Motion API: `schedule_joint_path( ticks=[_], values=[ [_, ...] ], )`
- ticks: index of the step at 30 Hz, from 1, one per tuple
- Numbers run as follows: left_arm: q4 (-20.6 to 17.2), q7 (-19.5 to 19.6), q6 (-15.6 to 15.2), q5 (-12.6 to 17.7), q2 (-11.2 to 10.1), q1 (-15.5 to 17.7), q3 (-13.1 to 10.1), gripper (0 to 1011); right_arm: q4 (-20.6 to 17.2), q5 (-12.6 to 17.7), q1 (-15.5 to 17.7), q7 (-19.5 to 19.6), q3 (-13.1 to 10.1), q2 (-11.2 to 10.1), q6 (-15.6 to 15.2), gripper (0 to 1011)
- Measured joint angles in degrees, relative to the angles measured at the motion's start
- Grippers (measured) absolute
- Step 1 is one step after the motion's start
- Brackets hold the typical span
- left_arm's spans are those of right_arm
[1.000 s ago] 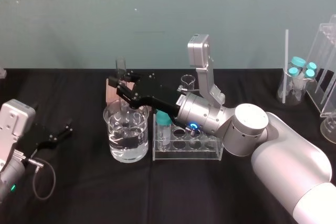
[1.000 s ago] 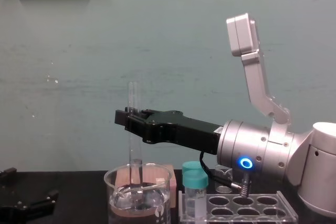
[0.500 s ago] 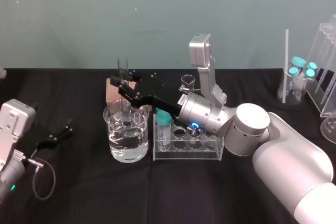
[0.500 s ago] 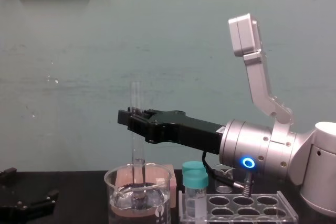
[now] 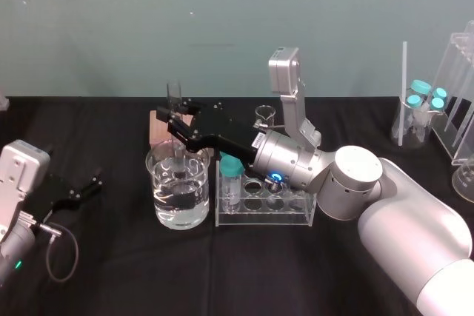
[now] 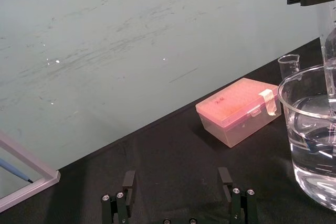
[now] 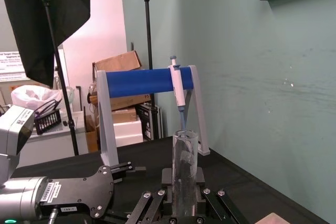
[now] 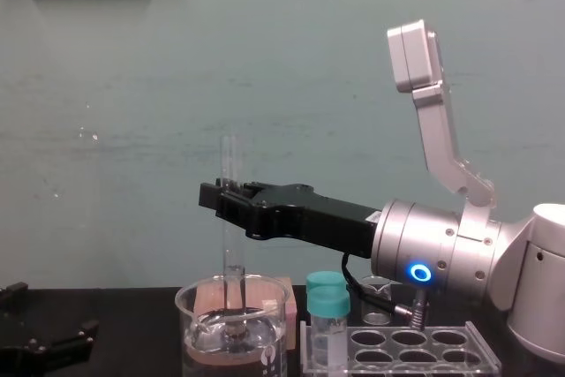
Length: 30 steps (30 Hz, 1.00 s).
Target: Hold the test tube with one hand and immerse one end into the beaker, then return it to the test tube rack.
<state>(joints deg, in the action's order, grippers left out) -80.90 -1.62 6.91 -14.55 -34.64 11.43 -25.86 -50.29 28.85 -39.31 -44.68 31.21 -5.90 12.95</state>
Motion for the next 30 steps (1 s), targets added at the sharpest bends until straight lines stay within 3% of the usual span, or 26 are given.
schedule_joint_path(
  ticks=[30],
  values=[
    [0.00,0.00,0.00,0.00,0.00,0.00,0.00,1000,-1.03,-0.57,0.45,0.02,0.12,-0.56,0.93,230]
  ],
)
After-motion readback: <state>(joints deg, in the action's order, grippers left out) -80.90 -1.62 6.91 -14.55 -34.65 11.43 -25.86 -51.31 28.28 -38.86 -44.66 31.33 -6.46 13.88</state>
